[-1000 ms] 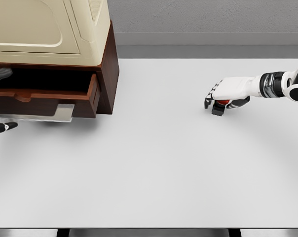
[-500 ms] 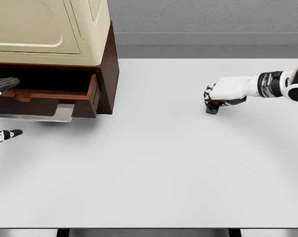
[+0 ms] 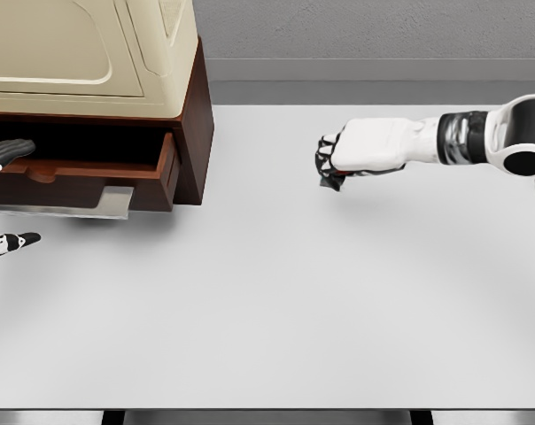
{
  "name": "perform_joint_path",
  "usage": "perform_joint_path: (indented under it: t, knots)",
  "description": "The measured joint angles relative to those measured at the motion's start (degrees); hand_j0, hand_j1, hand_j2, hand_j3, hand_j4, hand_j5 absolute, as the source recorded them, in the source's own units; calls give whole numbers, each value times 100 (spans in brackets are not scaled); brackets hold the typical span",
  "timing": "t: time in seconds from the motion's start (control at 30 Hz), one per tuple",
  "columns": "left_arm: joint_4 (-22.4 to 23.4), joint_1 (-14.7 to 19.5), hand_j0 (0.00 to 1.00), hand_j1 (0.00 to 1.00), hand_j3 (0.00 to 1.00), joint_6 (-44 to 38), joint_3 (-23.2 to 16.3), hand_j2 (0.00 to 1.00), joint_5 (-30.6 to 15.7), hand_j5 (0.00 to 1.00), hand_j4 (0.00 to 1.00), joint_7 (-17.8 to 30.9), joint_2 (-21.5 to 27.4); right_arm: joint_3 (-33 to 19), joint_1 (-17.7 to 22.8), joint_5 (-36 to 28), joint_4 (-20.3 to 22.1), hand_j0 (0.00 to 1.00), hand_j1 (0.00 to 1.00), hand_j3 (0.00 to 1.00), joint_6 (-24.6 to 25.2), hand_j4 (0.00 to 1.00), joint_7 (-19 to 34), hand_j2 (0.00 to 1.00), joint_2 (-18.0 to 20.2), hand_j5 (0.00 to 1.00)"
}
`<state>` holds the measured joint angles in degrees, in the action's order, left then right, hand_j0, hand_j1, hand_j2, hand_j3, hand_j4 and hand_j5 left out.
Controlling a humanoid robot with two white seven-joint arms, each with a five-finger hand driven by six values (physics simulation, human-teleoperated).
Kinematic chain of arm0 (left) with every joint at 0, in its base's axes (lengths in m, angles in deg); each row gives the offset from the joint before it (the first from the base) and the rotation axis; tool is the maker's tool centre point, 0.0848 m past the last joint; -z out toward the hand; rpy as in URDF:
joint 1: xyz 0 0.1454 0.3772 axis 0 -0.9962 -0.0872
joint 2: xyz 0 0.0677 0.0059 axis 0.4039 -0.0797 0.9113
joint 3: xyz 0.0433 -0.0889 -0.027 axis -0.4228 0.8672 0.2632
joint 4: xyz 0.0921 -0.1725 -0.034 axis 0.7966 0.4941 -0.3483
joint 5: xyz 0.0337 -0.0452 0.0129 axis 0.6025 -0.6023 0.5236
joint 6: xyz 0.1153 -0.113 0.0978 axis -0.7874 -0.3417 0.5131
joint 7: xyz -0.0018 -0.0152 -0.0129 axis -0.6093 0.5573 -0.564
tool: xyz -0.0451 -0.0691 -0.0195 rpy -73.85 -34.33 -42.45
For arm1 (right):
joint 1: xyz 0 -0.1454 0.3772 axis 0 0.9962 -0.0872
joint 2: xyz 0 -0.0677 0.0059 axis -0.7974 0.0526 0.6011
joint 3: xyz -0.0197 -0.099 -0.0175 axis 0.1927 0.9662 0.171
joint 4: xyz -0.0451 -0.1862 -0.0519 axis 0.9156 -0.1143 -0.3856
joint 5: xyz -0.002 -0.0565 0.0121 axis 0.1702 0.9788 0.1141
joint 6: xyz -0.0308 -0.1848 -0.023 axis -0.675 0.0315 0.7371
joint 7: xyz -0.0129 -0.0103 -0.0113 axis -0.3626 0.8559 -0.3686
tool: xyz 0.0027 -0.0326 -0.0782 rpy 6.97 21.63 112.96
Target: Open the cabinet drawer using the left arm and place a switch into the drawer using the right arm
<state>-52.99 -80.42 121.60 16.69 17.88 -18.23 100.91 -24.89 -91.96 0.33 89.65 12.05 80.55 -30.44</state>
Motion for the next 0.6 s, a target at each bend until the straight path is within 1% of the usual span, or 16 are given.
perform_joint_path:
  t: [0.1, 0.2, 0.43, 0.6]
  knots:
    - [0, 0, 100, 100, 100, 0, -3, 100, -3, 100, 100, -2, -4, -81, -211, -141, 269, 40, 40, 40, 0, 40, 0, 40, -8, 40]
    - [0, 0, 100, 100, 100, 0, -1, 100, -6, 100, 100, -1, -5, -98, -334, -300, 393, 40, 40, 40, 0, 40, 0, 40, -113, 40]
    - [0, 0, 100, 100, 100, 0, 1, 100, -7, 100, 100, -3, -7, -58, -518, -374, 453, 40, 40, 40, -4, 40, 1, 40, -637, 40]
    - [0, 0, 100, 100, 100, 0, 2, 100, -7, 100, 100, -3, -7, -43, -659, -385, 464, 39, 39, 39, -5, 39, 3, 39, -927, 39]
